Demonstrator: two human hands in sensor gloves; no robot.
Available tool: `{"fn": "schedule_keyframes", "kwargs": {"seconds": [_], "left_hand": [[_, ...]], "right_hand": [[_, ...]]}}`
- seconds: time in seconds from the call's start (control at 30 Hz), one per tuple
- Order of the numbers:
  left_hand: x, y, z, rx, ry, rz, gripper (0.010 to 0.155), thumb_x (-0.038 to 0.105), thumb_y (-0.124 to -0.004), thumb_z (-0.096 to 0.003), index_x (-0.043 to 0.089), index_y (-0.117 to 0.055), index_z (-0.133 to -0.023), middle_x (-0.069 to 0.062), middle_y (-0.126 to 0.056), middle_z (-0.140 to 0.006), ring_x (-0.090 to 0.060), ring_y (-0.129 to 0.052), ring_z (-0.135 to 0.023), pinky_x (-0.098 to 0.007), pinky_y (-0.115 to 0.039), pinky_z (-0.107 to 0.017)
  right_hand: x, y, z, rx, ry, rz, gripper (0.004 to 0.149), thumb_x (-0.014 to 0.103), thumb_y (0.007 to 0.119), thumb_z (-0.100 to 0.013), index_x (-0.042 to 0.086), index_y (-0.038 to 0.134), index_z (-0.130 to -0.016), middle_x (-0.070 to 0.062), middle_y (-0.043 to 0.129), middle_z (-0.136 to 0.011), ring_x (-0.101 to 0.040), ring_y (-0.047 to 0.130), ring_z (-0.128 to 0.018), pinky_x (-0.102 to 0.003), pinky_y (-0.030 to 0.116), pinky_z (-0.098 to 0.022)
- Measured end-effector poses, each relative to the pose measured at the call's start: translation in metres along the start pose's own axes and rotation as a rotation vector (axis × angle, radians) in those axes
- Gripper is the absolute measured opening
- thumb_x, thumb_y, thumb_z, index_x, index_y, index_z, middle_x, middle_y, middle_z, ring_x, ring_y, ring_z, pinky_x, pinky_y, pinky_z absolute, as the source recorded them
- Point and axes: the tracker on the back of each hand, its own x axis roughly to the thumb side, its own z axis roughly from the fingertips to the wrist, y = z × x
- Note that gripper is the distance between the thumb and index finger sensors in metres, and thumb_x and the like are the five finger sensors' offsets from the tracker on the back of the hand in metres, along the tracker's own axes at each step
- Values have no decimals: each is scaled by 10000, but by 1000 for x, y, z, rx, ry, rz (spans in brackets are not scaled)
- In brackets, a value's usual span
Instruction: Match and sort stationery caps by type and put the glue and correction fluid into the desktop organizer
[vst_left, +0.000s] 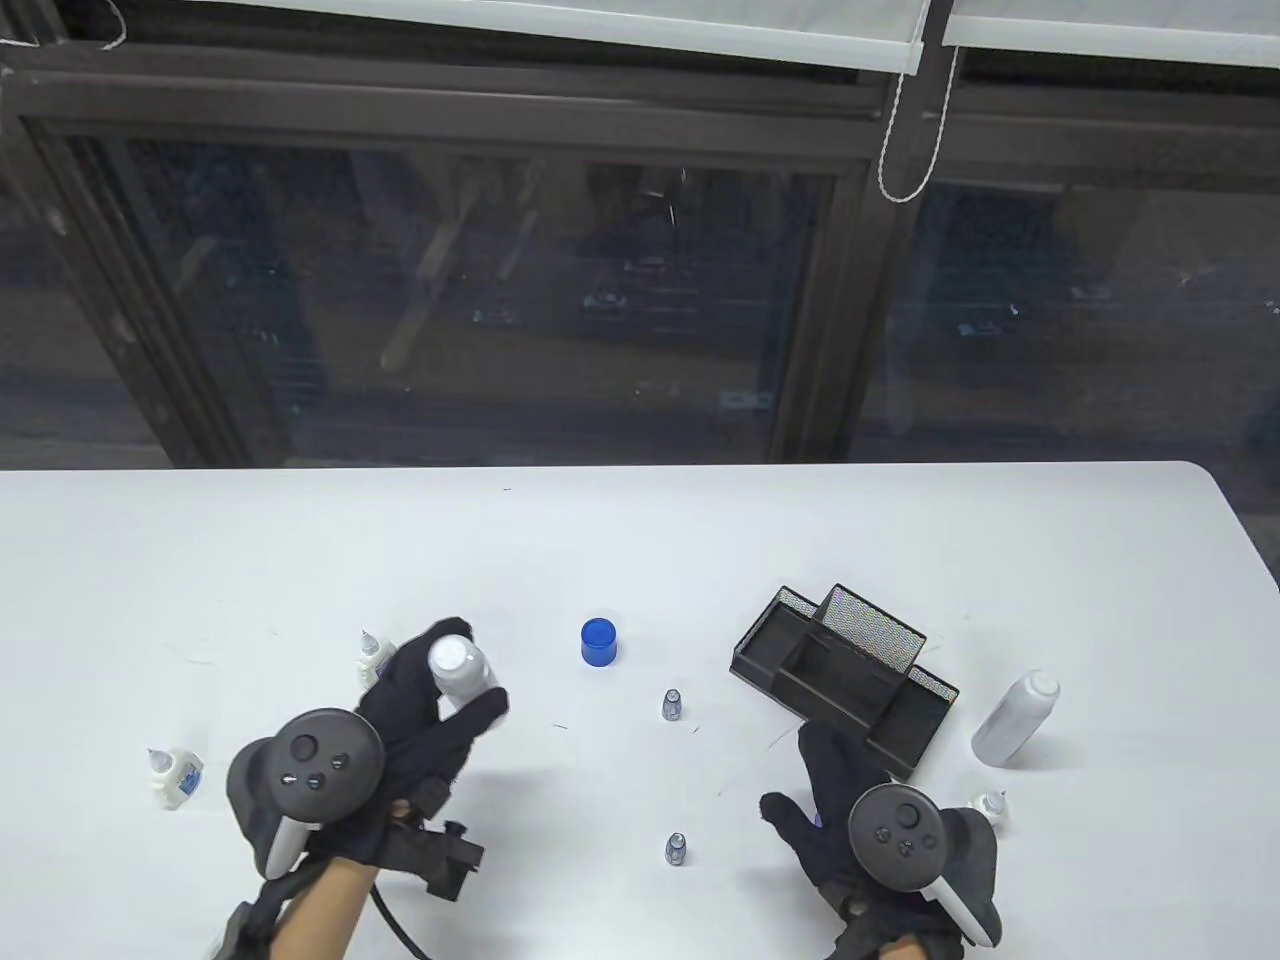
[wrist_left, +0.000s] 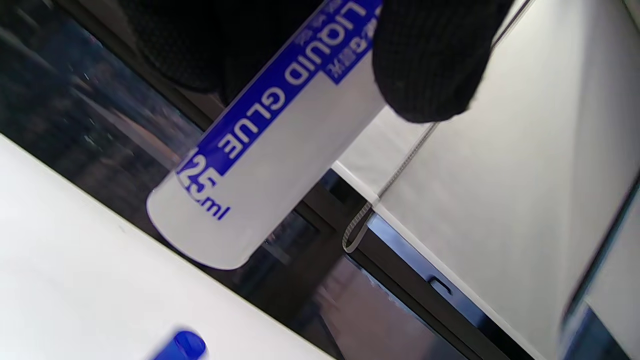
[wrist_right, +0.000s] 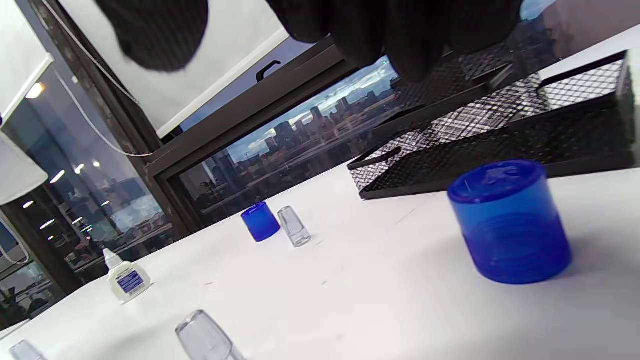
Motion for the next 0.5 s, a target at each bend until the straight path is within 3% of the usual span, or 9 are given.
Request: {"fn": "schedule_keyframes", "kwargs": {"seconds": [0.17,0.23,0.33,0.5], "left_hand": [[5,-68,14,-120,-6,-37,716,509,-871,-480,206,-622,-1079,-81,-792,-1063,-305,-919,-927,-503,-791,-652],[-1,-89,16,-151,29,20,718,509,-875,-473,209,-627,-1075,-81,-797,-1059,-306,-921,-922,-503,-790,-648],[-6,-96,22,-181,52,33,714,506,-881,-466,217,-633,-1070,-77,-800,-1055,-303,-923,-919,-503,-791,-647],[-10,-89,32,-191,64,79,722,509,-911,-439,239,-647,-1054,-52,-809,-1048,-289,-922,-922,-503,-790,-649]], "right_hand": [[-6,10,-6,87,89,157,775,458,799,-496,153,470,-1127,-200,513,-1148,-466,632,-1002,-622,540,-727],[-10,16,-10,132,98,207,764,424,809,-497,154,467,-1124,-192,508,-1146,-431,632,-1008,-566,541,-748],[-14,24,-15,166,148,298,734,380,816,-502,165,482,-1120,-181,495,-1150,-422,607,-1018,-552,523,-755],[-14,35,-20,229,200,462,710,352,812,-509,186,494,-1121,-167,499,-1154,-412,595,-1028,-551,508,-762]]}}
